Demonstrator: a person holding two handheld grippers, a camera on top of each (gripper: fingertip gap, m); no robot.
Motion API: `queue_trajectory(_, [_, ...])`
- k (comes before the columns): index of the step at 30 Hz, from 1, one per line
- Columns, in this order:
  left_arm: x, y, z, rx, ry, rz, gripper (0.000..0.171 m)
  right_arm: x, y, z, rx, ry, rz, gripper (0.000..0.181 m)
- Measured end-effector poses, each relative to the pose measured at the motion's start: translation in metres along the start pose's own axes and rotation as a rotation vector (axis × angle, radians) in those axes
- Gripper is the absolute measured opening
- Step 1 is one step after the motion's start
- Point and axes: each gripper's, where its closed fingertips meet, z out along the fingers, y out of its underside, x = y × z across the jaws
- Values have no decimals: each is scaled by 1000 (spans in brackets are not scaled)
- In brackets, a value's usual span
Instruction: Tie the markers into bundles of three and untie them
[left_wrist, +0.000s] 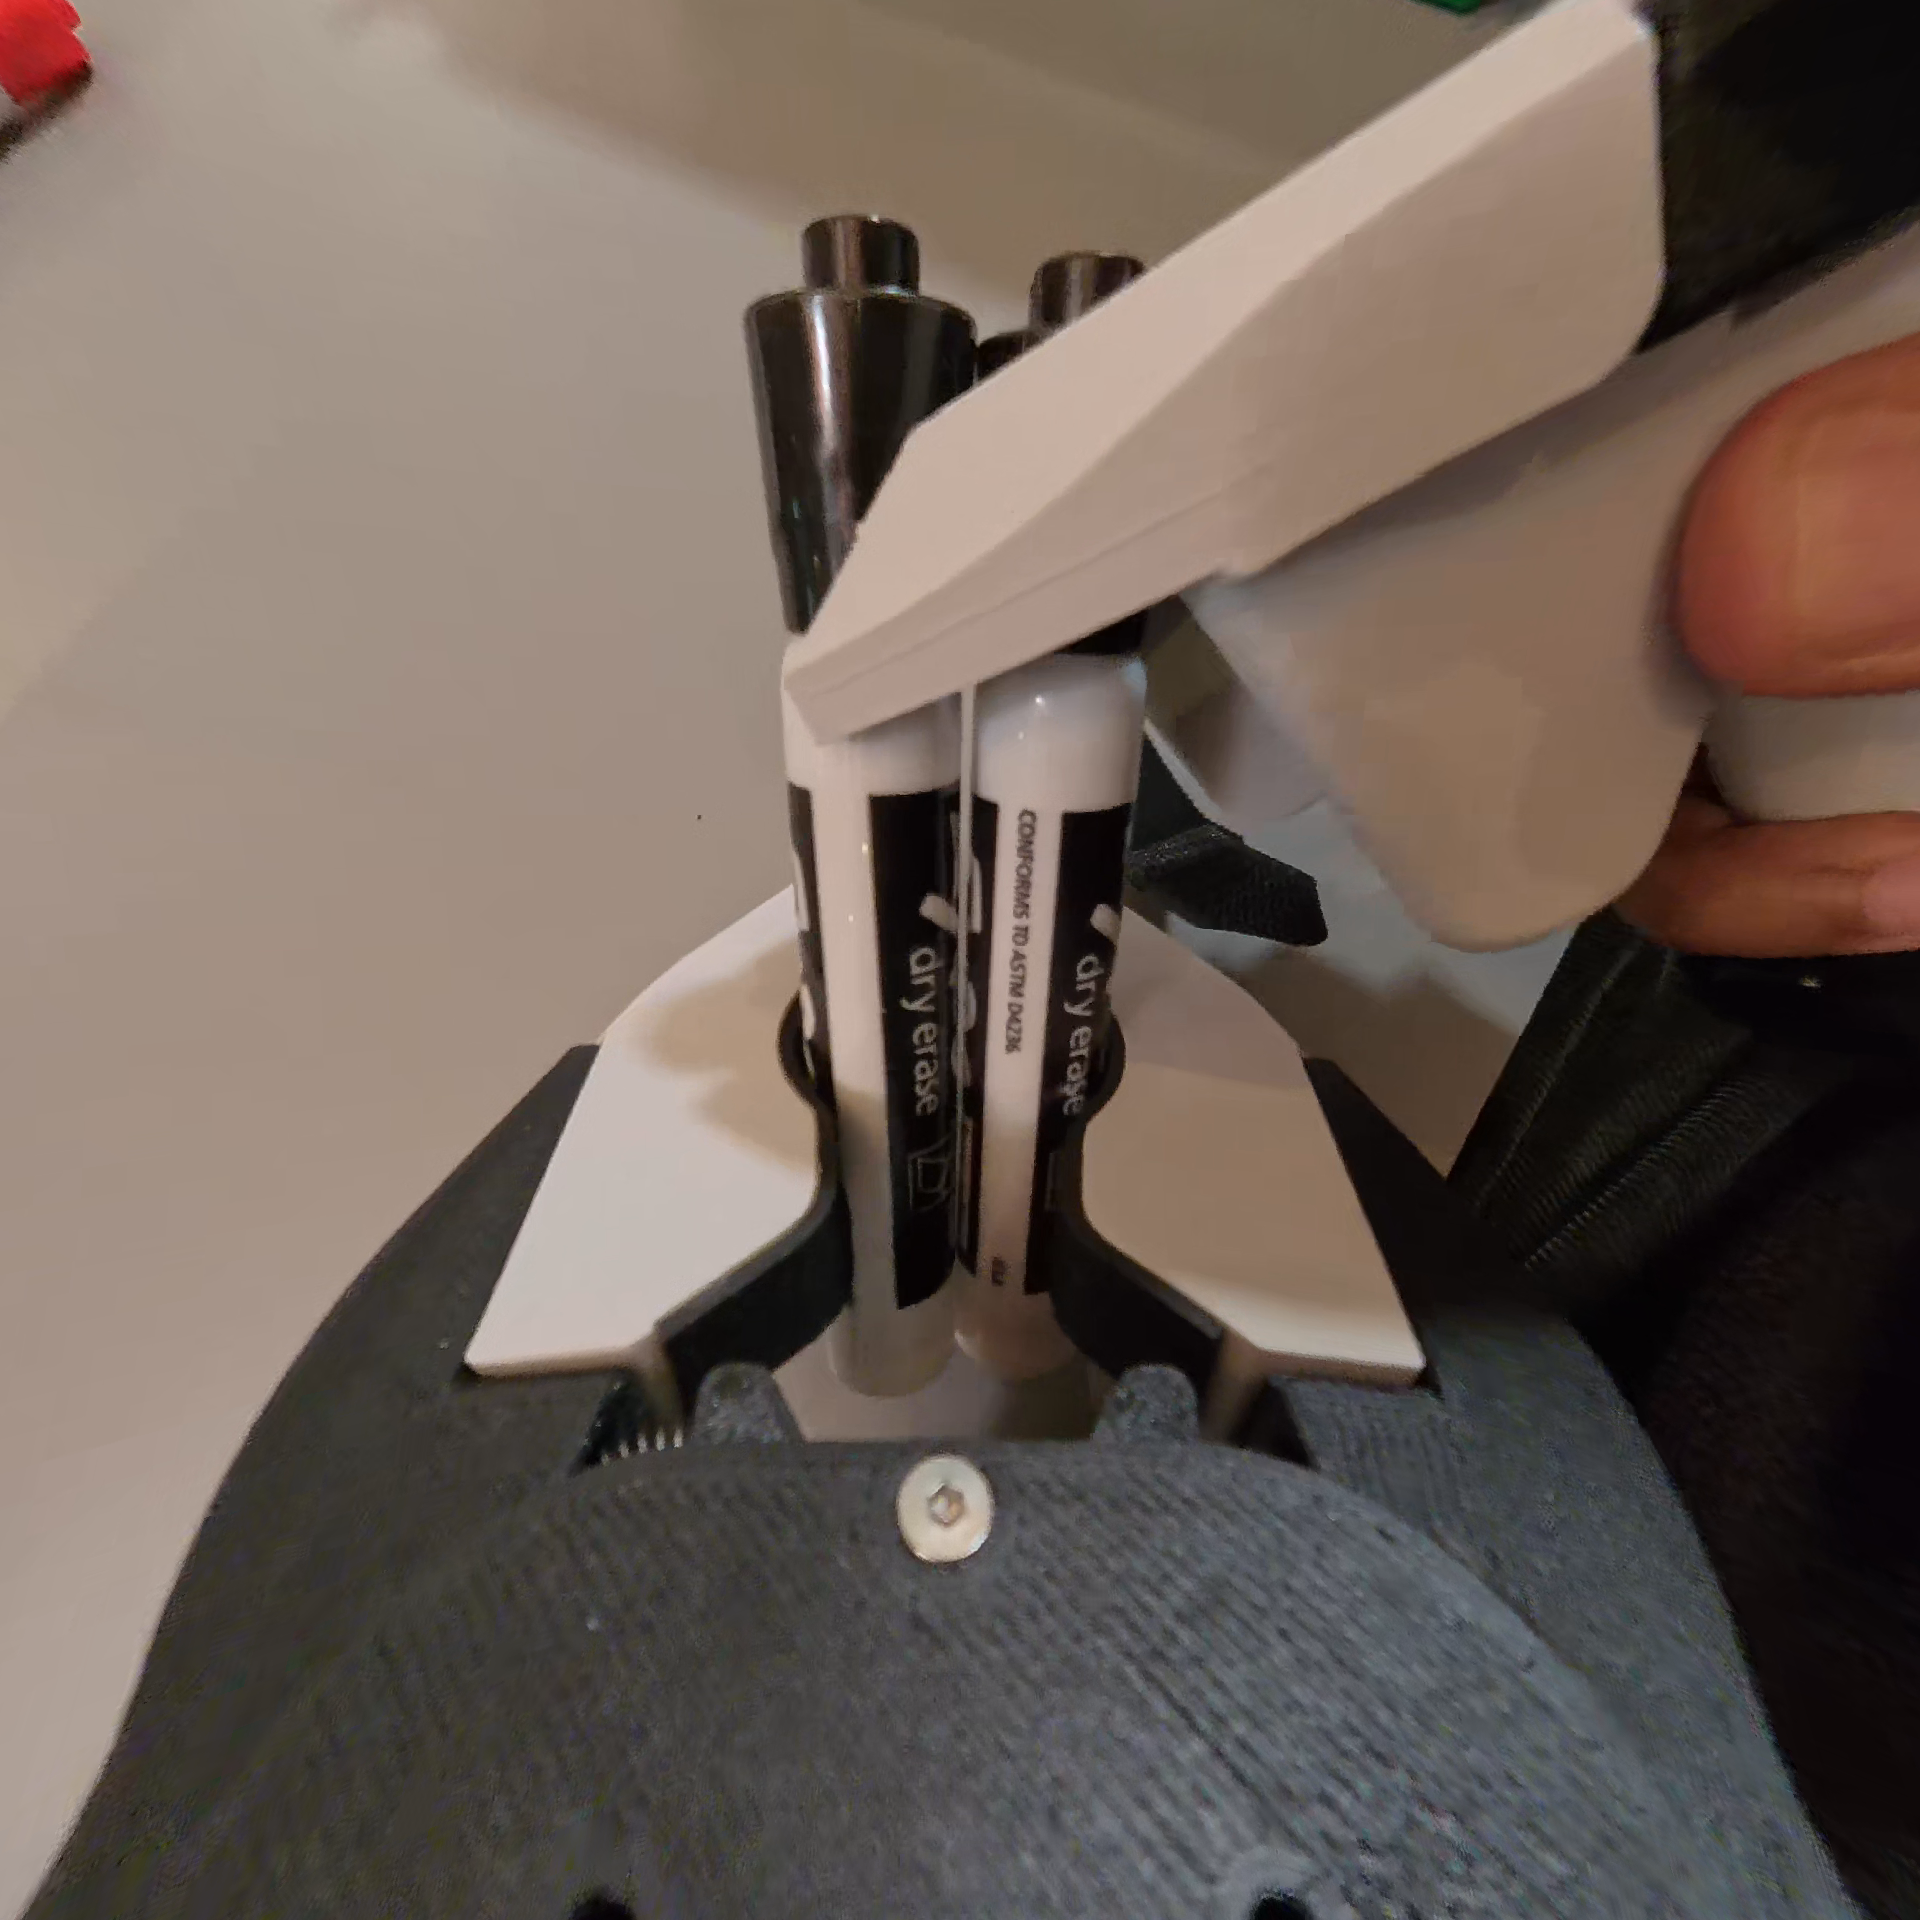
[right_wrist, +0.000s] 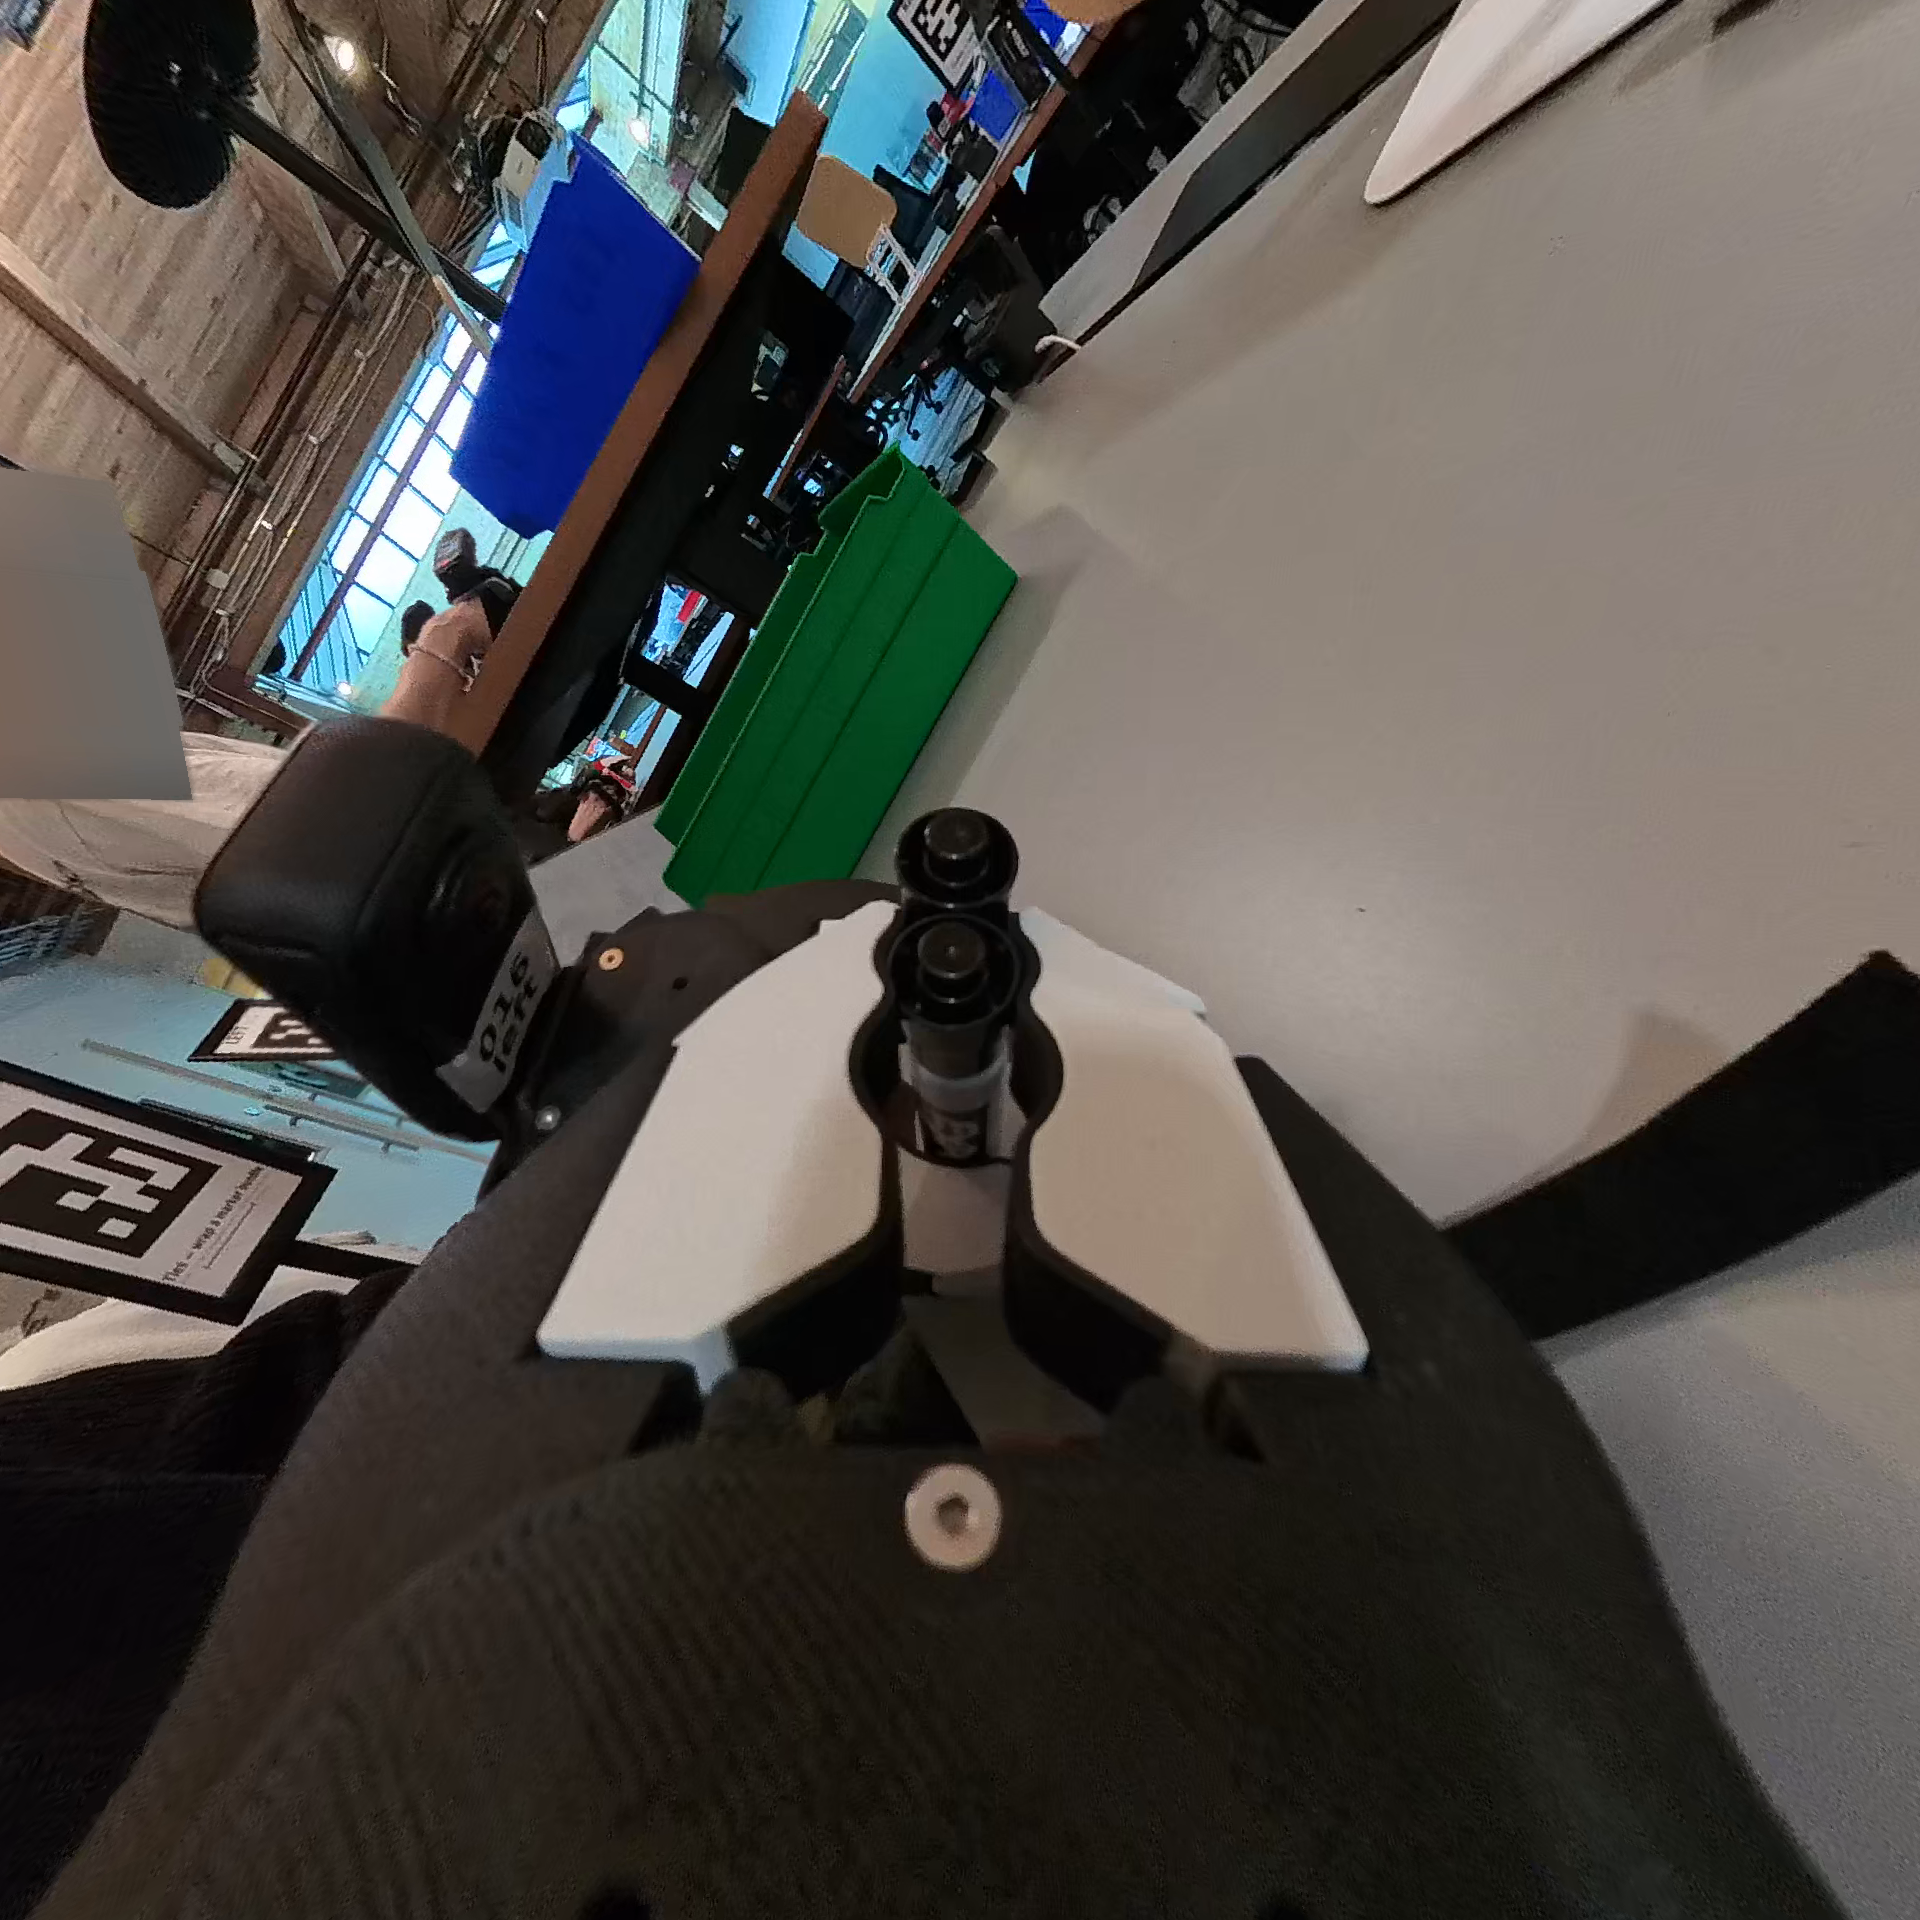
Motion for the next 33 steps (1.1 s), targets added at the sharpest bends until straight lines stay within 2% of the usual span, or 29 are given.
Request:
queue_trajectory(16, [2,3,2,-31,36,3,44,4,2,1,-4,-1,-1,18])
queue_trajectory(23, [2,4,1,-46,31,23,44,6,3,1,-15,-13,-9,32])
queue_trajectory(28, [2,9,2,-75,42,28,44,10,-11,-7,22,-16,-27,42])
queue_trajectory(33, [0,16,0,-122,65,33,46,23,-37,-22,112,28,-69,51])
